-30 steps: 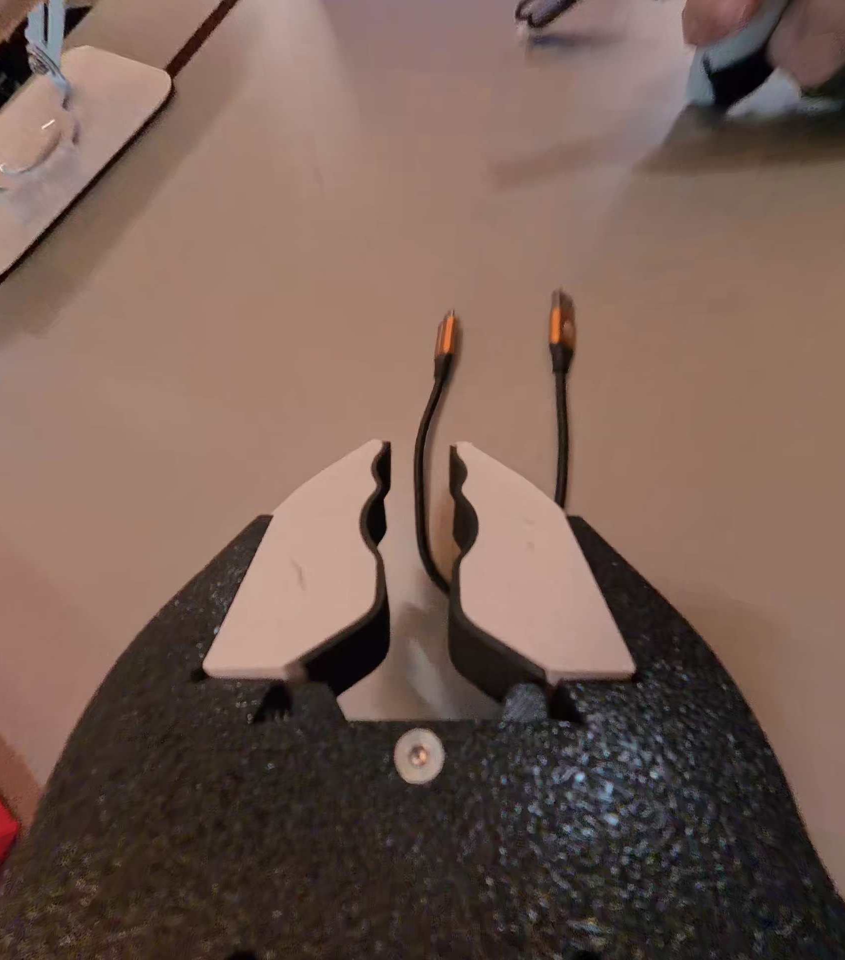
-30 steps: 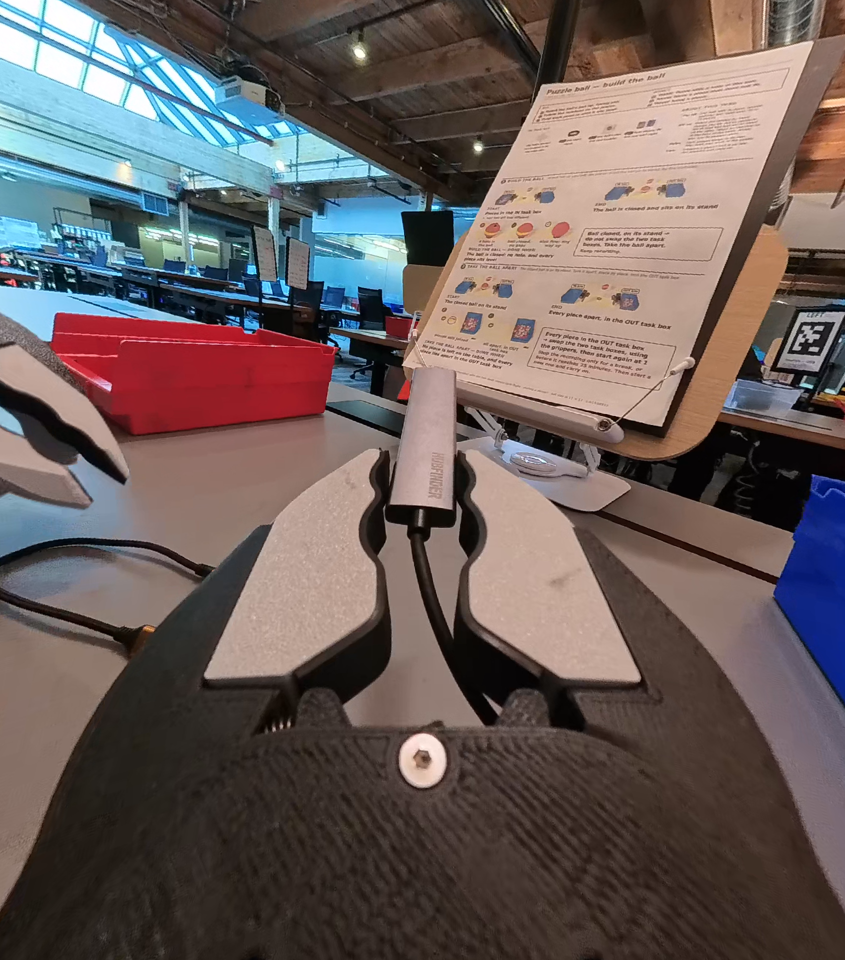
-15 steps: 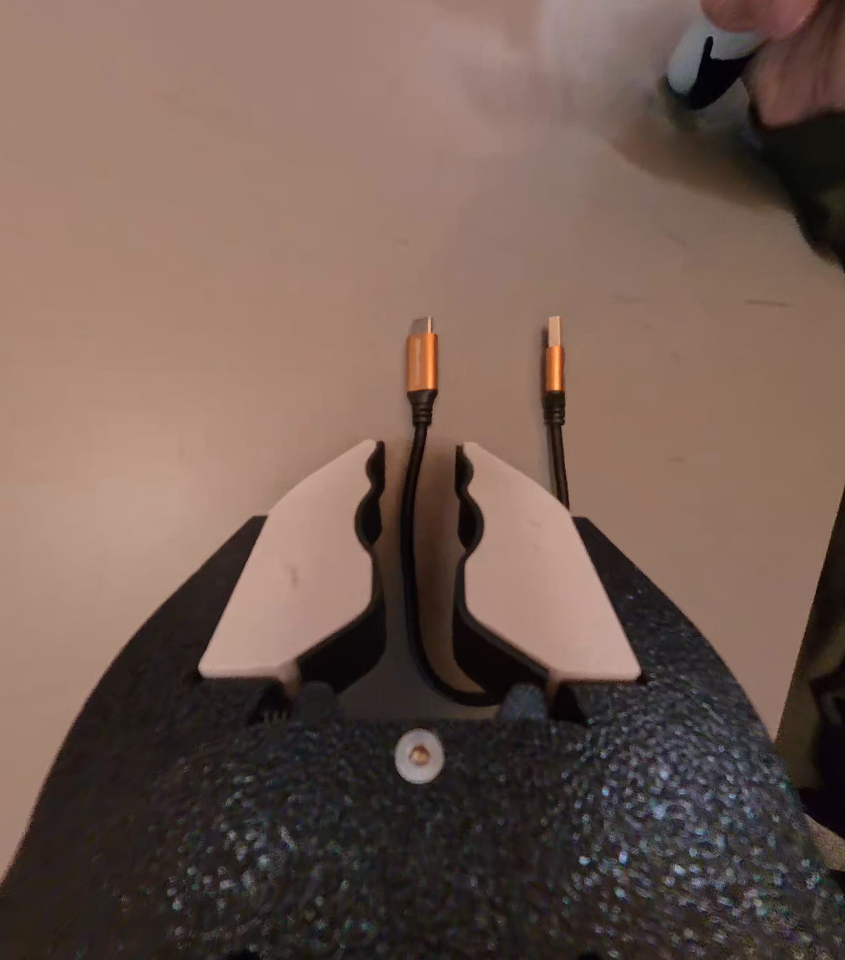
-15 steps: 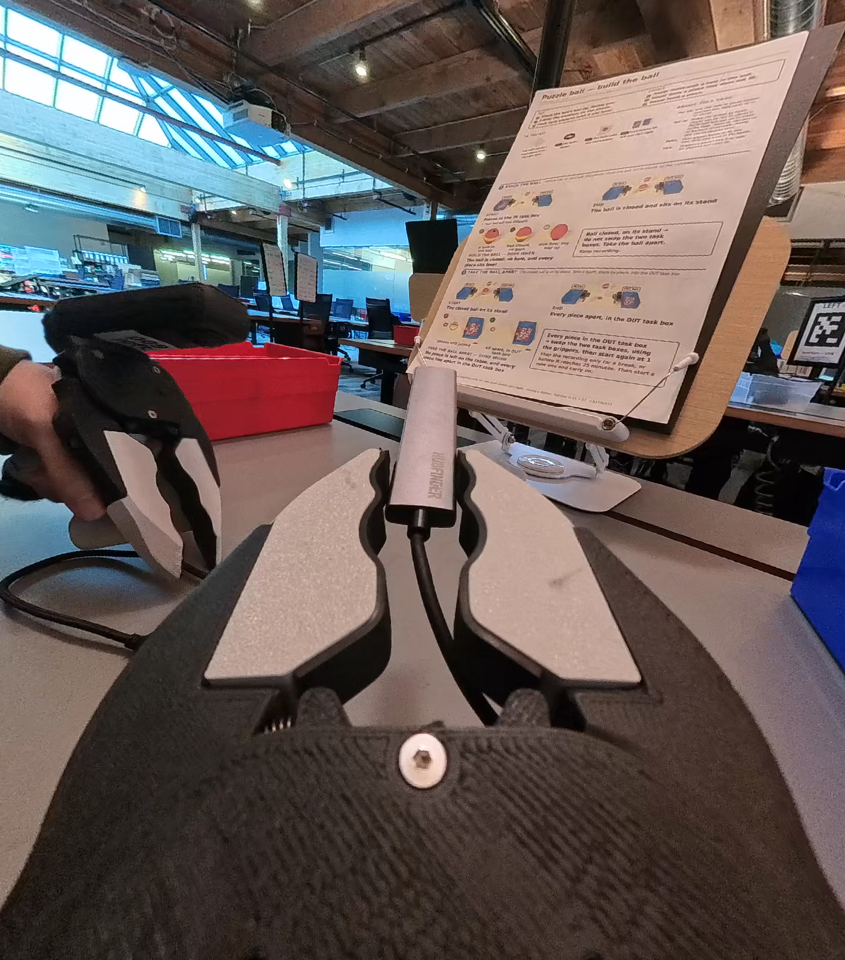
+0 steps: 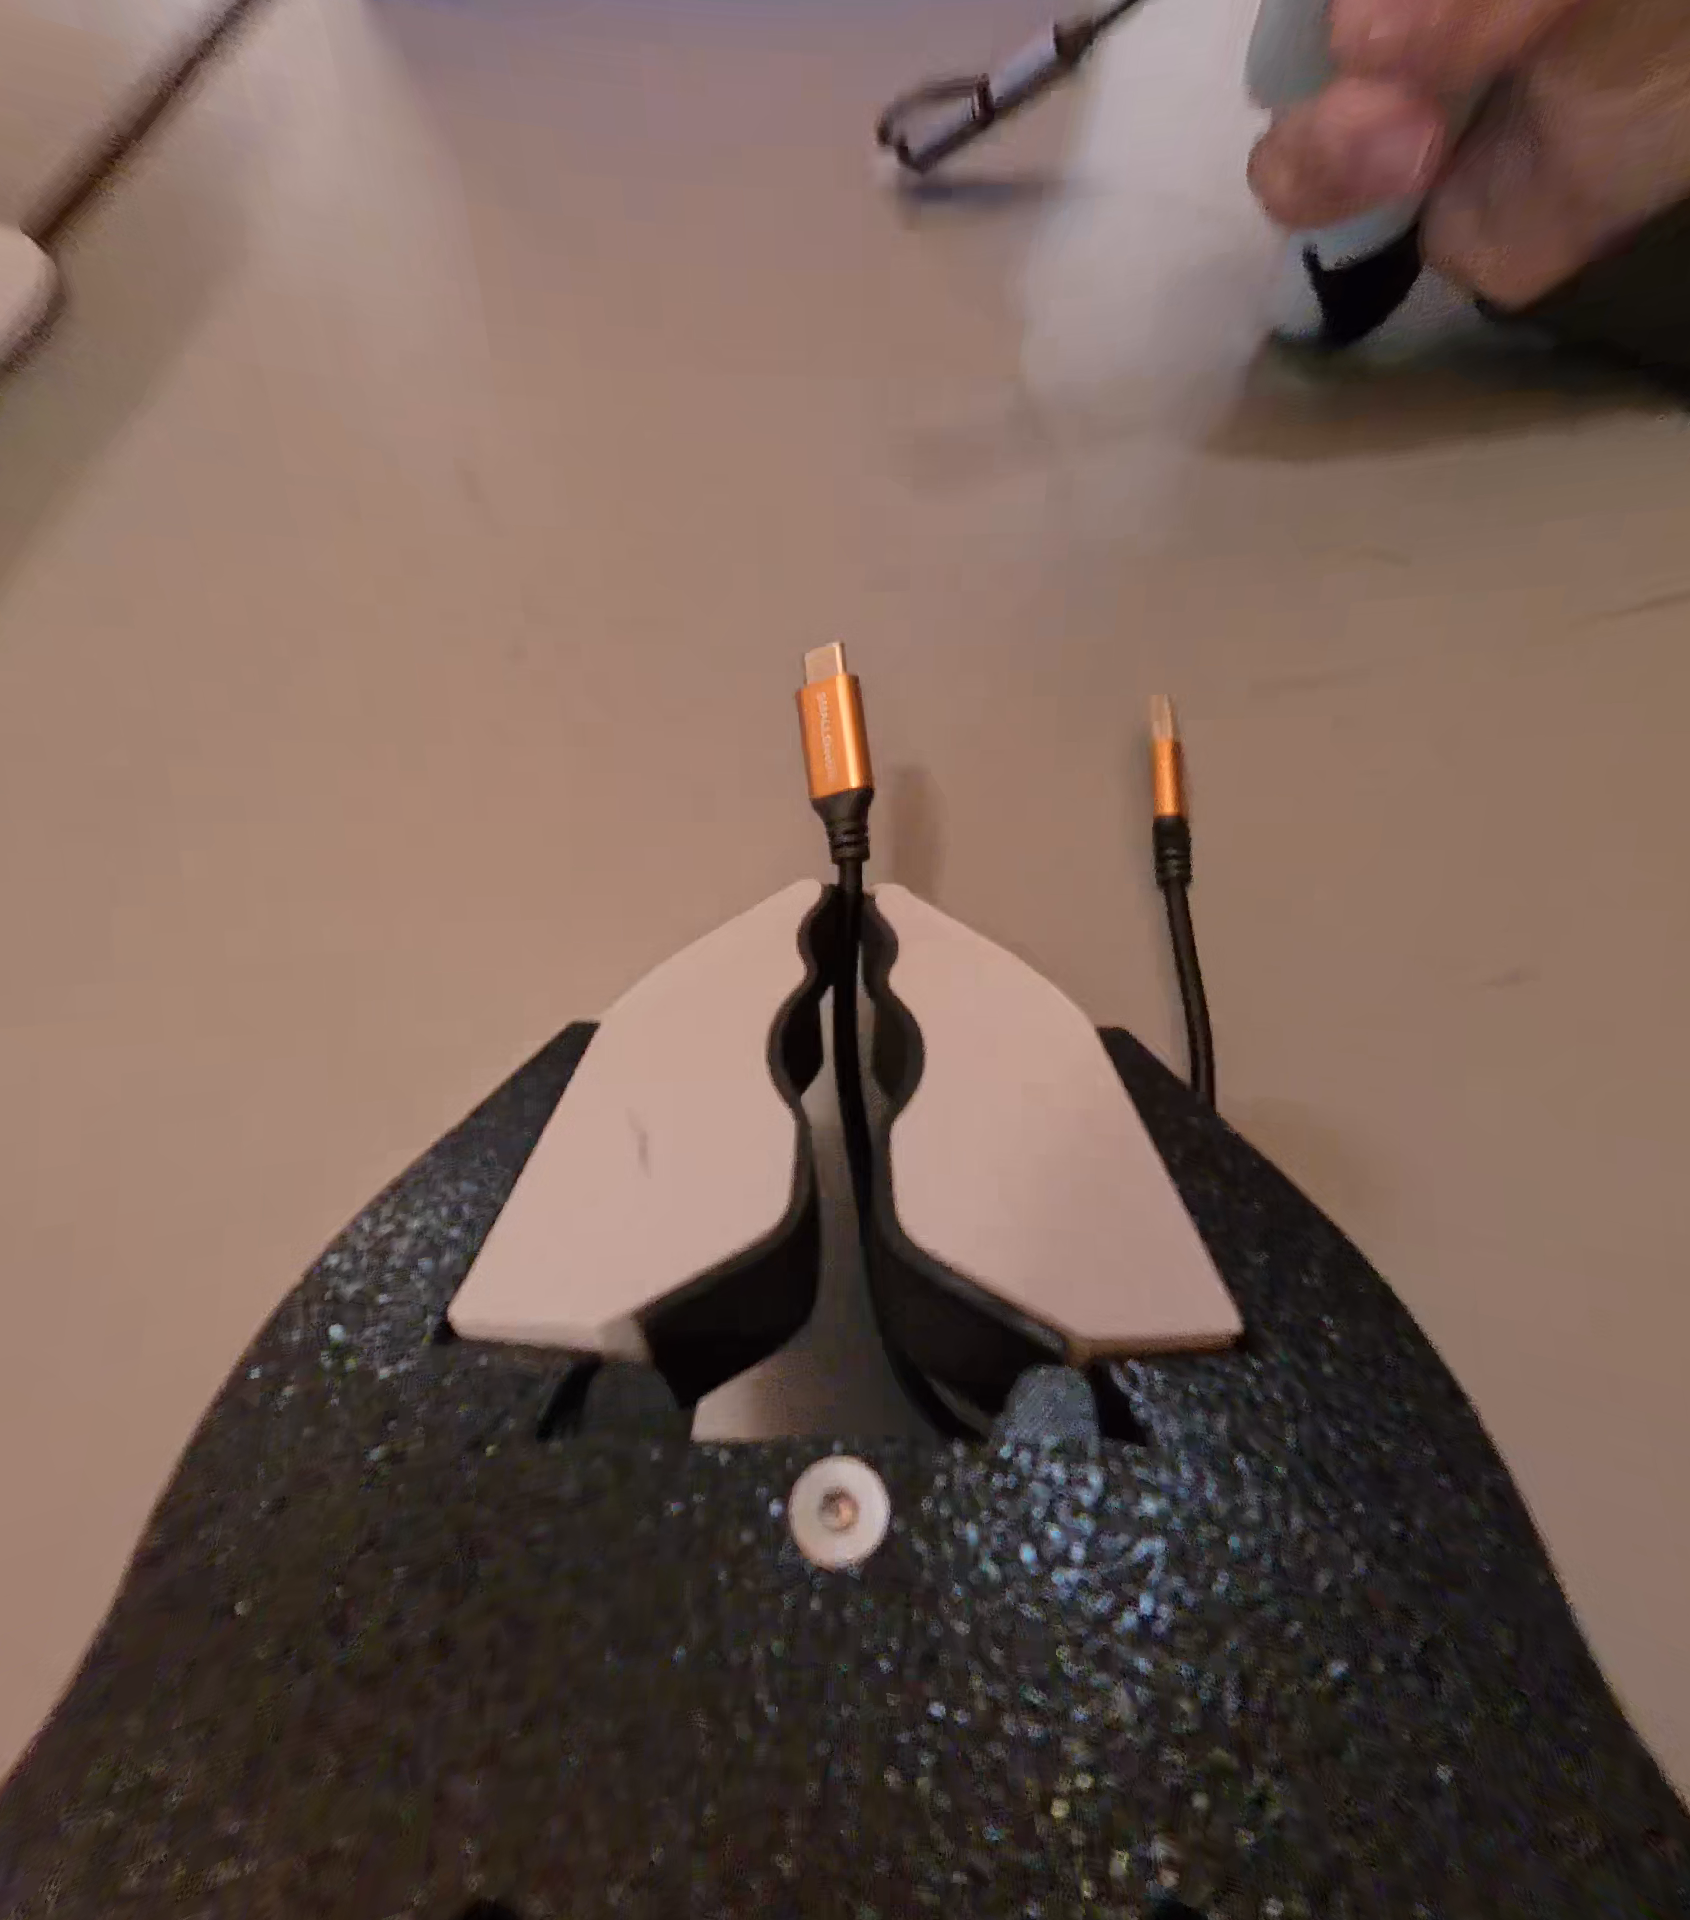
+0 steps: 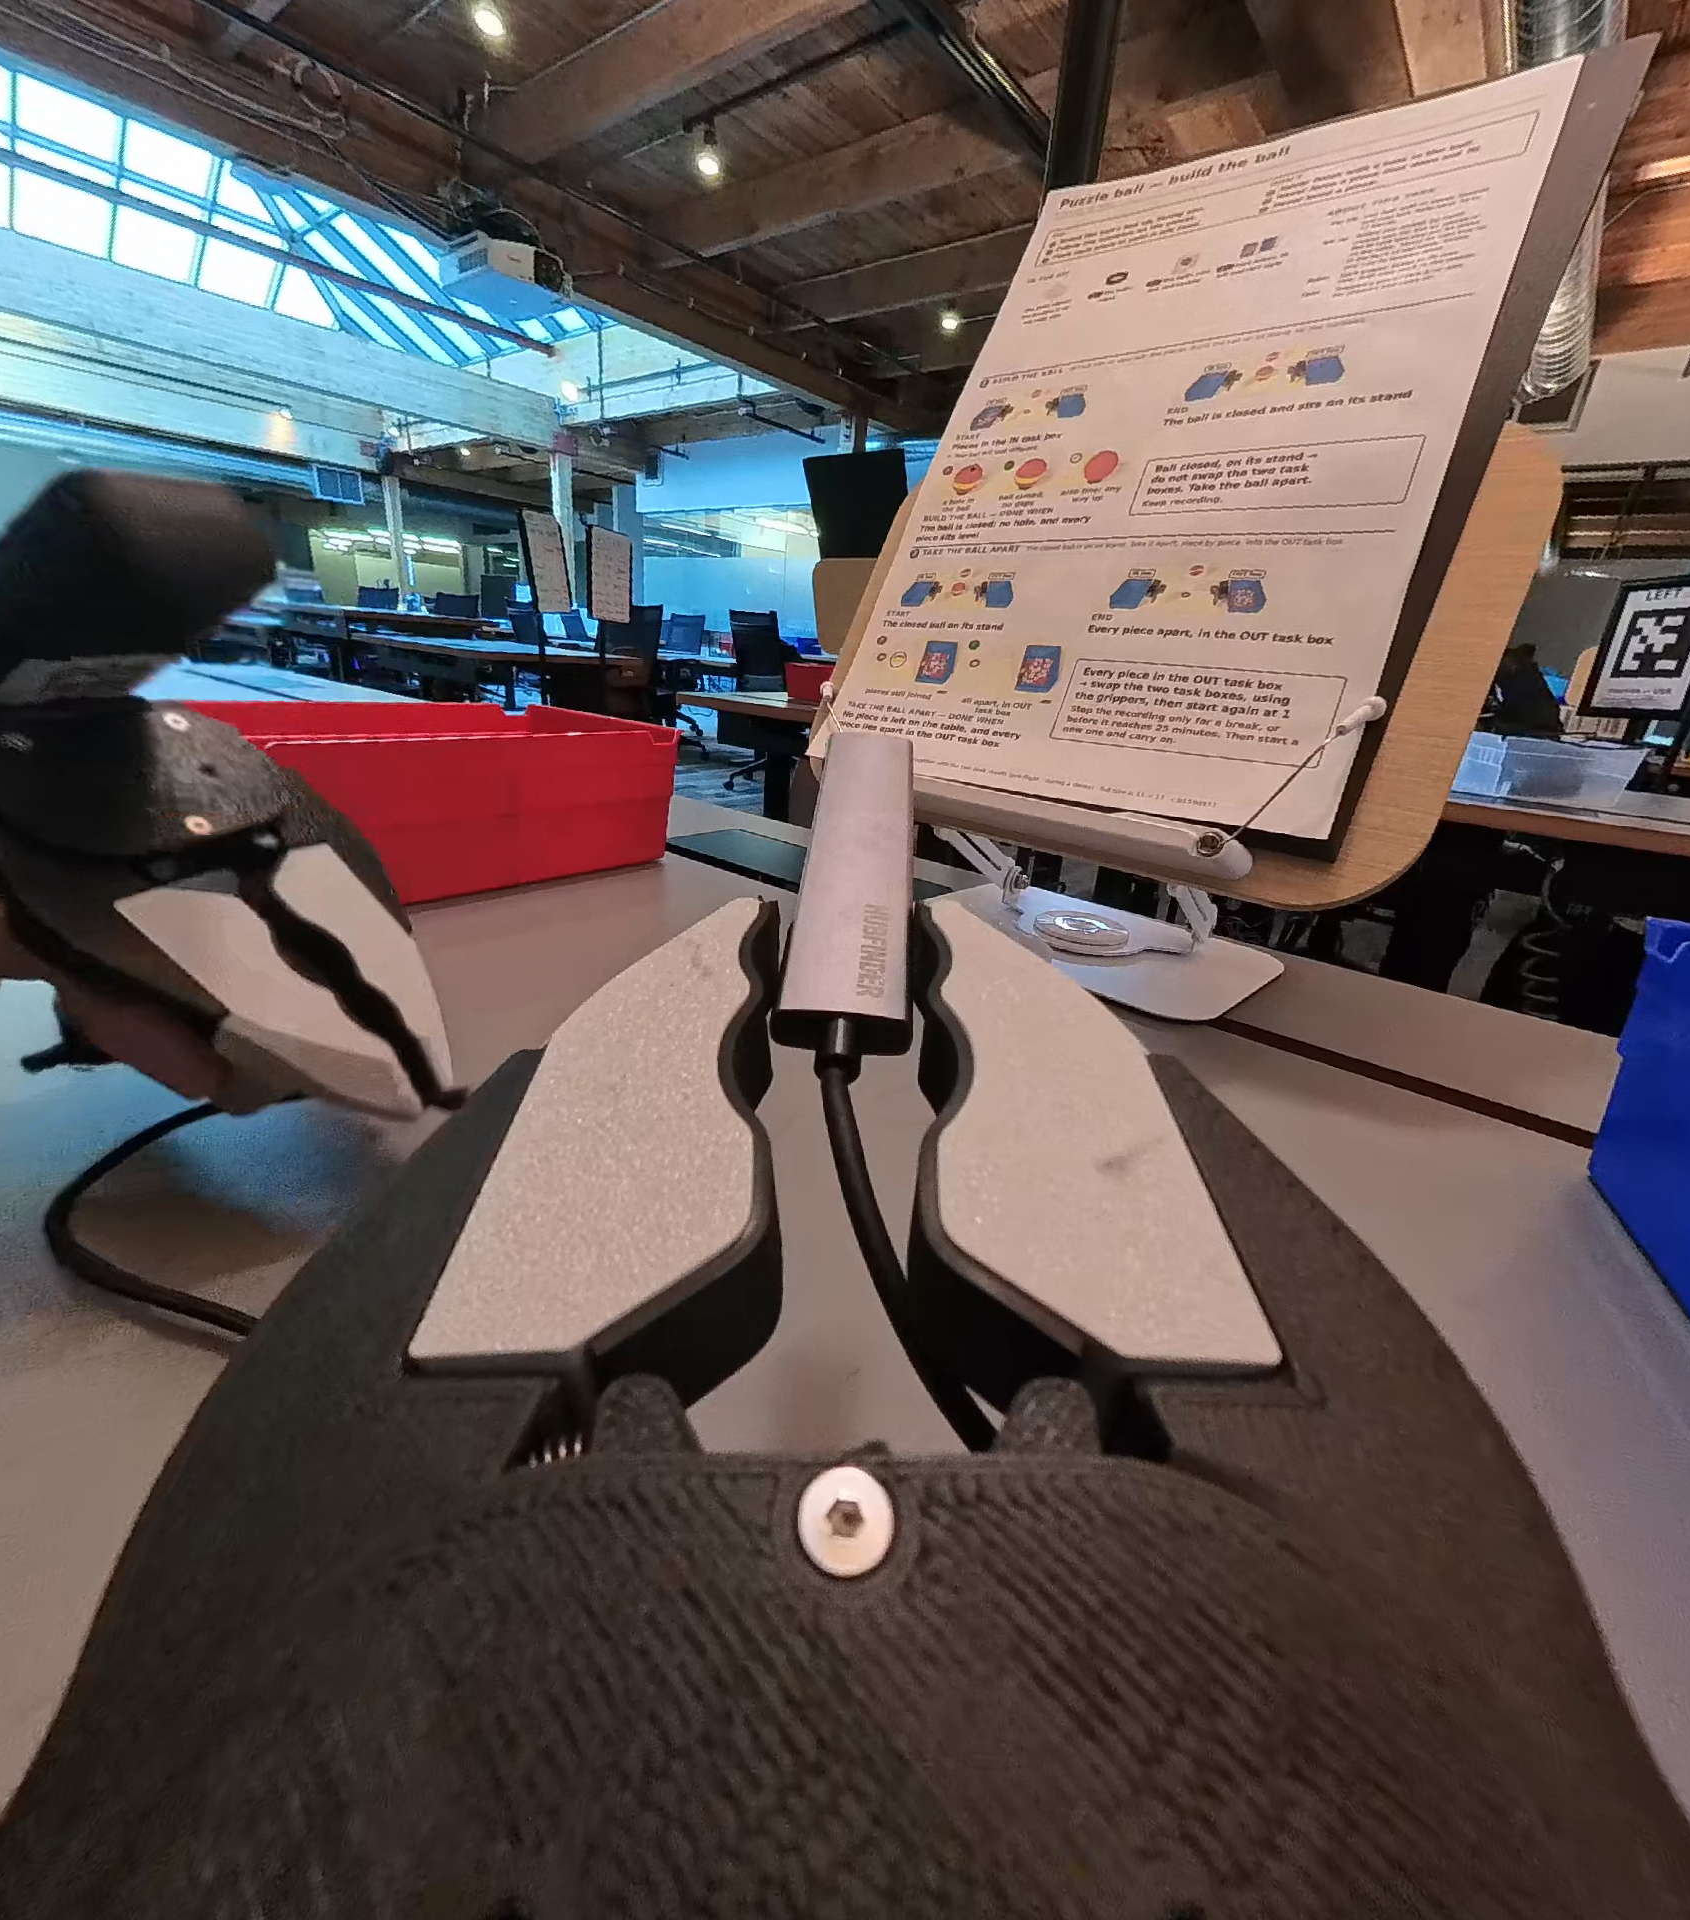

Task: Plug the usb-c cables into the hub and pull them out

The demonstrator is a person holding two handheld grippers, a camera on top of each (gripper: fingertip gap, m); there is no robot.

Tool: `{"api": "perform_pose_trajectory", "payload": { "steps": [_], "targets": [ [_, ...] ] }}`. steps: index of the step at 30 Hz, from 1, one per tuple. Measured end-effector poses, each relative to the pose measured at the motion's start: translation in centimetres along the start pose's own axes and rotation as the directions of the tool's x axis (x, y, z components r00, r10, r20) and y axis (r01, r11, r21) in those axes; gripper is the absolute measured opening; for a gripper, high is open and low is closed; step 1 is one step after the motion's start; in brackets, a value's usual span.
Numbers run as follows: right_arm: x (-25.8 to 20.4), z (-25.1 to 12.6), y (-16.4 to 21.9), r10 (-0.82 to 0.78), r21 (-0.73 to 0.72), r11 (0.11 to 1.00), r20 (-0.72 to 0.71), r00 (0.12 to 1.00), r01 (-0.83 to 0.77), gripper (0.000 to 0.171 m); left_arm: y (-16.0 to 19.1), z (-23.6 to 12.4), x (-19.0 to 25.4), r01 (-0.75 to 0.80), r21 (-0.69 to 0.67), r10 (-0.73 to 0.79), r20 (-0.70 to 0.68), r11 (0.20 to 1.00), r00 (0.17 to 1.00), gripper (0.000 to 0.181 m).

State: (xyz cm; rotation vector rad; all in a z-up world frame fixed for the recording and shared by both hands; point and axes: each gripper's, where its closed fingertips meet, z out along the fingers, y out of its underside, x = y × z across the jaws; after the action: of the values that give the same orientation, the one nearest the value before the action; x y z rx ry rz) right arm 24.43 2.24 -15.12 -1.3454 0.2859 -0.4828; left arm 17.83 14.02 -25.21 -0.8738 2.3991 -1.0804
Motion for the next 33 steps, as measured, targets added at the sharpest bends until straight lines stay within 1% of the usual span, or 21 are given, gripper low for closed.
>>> {"api": "perform_pose_trajectory", "payload": {
  "steps": [1, 3, 5, 7, 8, 11, 13, 15, 17, 18, 20, 22, 24, 28, 30, 33],
  "targets": [
    [0.0, 0.0, 0.0, 0.002, -0.001, 1.0, 0.0, 1.0, -0.002, 0.024, -0.7, -0.4, -0.3, -0.028, 0.032, 0.027, 0.031, 0.999, 0.999, 0.003],
    [0.0, 0.0, 0.0, 0.004, -0.001, 1.0, 0.0, 1.0, -0.004, 0.024, -1.8, -1.4, -0.9, -0.077, 0.071, 0.07, 0.097, 0.995, 0.993, 0.004],
    [0.1, 0.0, 0.0, 0.005, -0.002, 1.0, 0.0, 1.0, -0.005, 0.024, -3.2, -2.3, -0.8, -0.112, 0.123, 0.098, 0.115, 0.986, 0.989, 0.003],
    [0.0, 0.0, 0.0, 0.005, -0.003, 1.0, -0.001, 1.0, -0.005, 0.024, -4.5, -3.0, 0.0, -0.066, 0.199, 0.055, 0.062, 0.978, 0.997, 0.003],
    [0.0, 0.0, 0.0, 0.004, -0.004, 1.0, -0.001, 1.0, -0.004, 0.024, -5.4, -3.4, 0.5, -0.027, 0.258, 0.021, 0.025, 0.966, 0.999, 0.003],
    [-0.1, 0.0, 0.0, -0.004, -0.005, 1.0, 0.001, 1.0, 0.004, 0.024, -7.8, -5.1, 1.4, 0.078, 0.471, -0.044, -0.082, 0.879, 0.996, 0.003],
    [-0.2, 0.0, 0.0, -0.008, -0.005, 1.0, 0.006, 1.0, 0.008, 0.024, -8.2, -5.6, 1.4, 0.102, 0.529, -0.062, -0.093, 0.842, 0.994, 0.003],
    [-0.2, 0.0, 0.0, -0.009, -0.006, 1.0, 0.007, 1.0, 0.01, 0.024, -8.0, -5.6, 1.6, 0.079, 0.53, -0.049, -0.07, 0.844, 0.996, 0.003],
    [-0.3, 0.0, 0.1, -0.011, -0.009, 1.0, 0.012, 1.0, 0.012, 0.024, -7.7, -5.4, 1.6, 0.051, 0.498, -0.046, -0.022, 0.866, 0.999, 0.003],
    [-0.4, 0.0, 0.1, -0.013, -0.01, 1.0, 0.015, 1.0, 0.013, 0.024, -7.4, -5.2, 1.3, 0.033, 0.458, -0.049, 0.024, 0.888, 0.999, 0.003],
    [-0.5, 0.0, 0.2, -0.016, -0.017, 1.0, 0.025, 1.0, 0.016, 0.024, -6.6, -4.8, 0.6, -0.021, 0.332, -0.037, 0.166, 0.943, 0.985, 0.003],
    [-0.6, 0.0, 0.2, -0.017, -0.021, 1.0, 0.026, 1.0, 0.018, 0.025, -6.3, -4.5, 0.5, -0.064, 0.188, 0.006, 0.295, 0.98, 0.956, 0.003],
    [-0.6, 0.1, 0.3, -0.016, -0.029, 0.999, 0.028, 0.999, 0.017, 0.025, -6.7, -3.9, 1.3, -0.106, 0.086, 0.069, 0.353, 0.991, 0.933, 0.003],
    [-0.7, 0.1, 0.3, -0.019, -0.034, 0.999, 0.032, 0.999, 0.02, 0.025, -7.0, -3.0, 2.1, -0.114, -0.101, 0.147, 0.442, 0.988, 0.885, 0.004],
    [-0.9, 0.2, 0.4, -0.033, -0.037, 0.999, 0.032, 0.999, 0.034, 0.024, -7.2, -2.6, 2.4, -0.111, -0.136, 0.162, 0.462, 0.984, 0.872, 0.004],
    [-1.4, 0.3, 0.6, -0.082, -0.051, 0.995, 0.04, 0.996, 0.084, 0.024, -7.3, -2.0, 3.1, -0.084, -0.113, 0.126, 0.448, 0.99, 0.885, 0.004]
  ]
}}
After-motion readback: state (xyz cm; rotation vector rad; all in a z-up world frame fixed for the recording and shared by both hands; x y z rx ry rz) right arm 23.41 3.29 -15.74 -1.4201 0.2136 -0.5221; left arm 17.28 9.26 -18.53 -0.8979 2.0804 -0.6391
